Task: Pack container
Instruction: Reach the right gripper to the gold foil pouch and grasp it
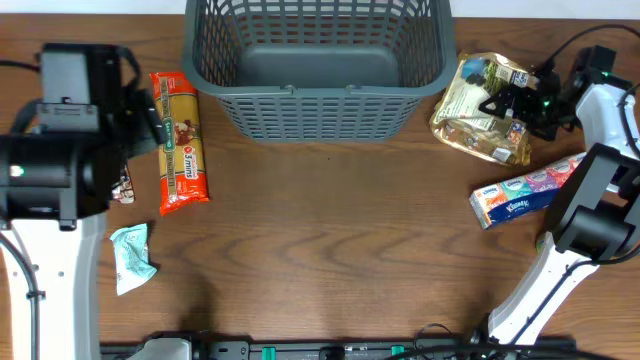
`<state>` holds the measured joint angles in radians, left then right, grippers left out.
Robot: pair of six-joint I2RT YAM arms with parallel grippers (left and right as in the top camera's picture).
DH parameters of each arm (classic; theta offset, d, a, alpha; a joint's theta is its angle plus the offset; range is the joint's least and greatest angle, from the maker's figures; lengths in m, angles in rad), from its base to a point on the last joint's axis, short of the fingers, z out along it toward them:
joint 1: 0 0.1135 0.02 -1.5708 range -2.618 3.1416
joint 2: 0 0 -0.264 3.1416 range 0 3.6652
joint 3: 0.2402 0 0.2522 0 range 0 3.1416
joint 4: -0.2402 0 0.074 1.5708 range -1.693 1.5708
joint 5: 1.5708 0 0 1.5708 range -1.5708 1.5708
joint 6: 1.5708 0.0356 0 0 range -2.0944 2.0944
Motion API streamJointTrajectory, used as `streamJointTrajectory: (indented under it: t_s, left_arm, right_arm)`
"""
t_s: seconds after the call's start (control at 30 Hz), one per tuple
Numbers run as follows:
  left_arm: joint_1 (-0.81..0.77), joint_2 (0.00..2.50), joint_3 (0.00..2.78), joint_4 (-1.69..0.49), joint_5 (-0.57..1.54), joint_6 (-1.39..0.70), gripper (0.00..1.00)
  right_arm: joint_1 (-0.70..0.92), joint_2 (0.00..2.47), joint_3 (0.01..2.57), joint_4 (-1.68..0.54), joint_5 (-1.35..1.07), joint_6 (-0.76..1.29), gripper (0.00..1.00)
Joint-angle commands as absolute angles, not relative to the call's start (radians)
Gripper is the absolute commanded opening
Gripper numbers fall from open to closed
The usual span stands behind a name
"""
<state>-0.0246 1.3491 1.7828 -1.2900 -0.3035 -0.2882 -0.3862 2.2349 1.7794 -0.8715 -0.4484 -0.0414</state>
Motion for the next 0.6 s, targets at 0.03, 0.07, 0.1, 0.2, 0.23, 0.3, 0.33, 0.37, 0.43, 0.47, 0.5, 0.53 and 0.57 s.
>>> streamJointTrajectory:
  t_s: [0.03, 0.07, 0.1, 0.2, 0.23, 0.3, 0.33, 0.37, 0.43, 0.47, 0.5, 0.53, 0.57]
  left_arm:
    - [0.050, 1.351, 1.799, -1.298, -0.326, -0.281, 0.91]
    - [0.063, 1.353, 1.799, -1.298, -0.326, -0.281, 0.91]
    - [0.074, 1.354, 1.799, -1.298, -0.326, -0.281, 0.91]
    - [0.086, 1.358, 1.799, -1.298, -0.326, -0.281, 0.91]
    - [0.086, 1.358, 1.799, -1.298, -0.326, -0.281, 0.91]
    - [0.086, 1.359, 1.799, -1.298, -0.326, -0.282, 0.91]
    - [0.086, 1.359, 1.799, -1.298, -0.326, -0.282, 0.91]
    - [0.086, 1.359, 1.799, -1.298, -0.326, -0.282, 0.91]
    - [0.086, 1.359, 1.799, -1.299, -0.326, -0.282, 0.91]
    - [0.086, 1.359, 1.799, -1.301, -0.326, -0.282, 0.91]
    - [0.086, 1.359, 1.799, -1.303, -0.326, -0.282, 0.91]
    - [0.086, 1.359, 1.799, -1.304, -0.326, -0.282, 0.91]
    - [0.086, 1.359, 1.799, -1.305, -0.326, -0.282, 0.91]
  right_arm:
    - [-0.376, 2.244, 1.778, -0.848, -0.471, -0.061, 0.99]
    - [-0.376, 2.246, 1.778, -0.844, -0.465, -0.062, 0.99]
    - [-0.376, 2.252, 1.778, -0.837, -0.455, -0.061, 0.99]
    - [-0.376, 2.278, 1.778, -0.826, -0.453, -0.062, 0.99]
    - [-0.376, 2.289, 1.778, -0.826, -0.452, -0.062, 0.99]
    - [-0.376, 2.318, 1.778, -0.823, -0.453, -0.061, 0.99]
    - [-0.376, 2.330, 1.778, -0.823, -0.453, -0.061, 0.99]
    - [-0.376, 2.347, 1.778, -0.823, -0.453, -0.061, 0.99]
    - [-0.376, 2.374, 1.778, -0.828, -0.453, -0.061, 0.99]
    - [-0.376, 2.382, 1.778, -0.832, -0.453, -0.061, 0.99]
    - [-0.376, 2.389, 1.778, -0.834, -0.453, -0.061, 0.99]
    - [-0.376, 2.391, 1.778, -0.838, -0.453, -0.061, 0.99]
    - [-0.376, 2.392, 1.778, -0.841, -0.453, -0.061, 0.97]
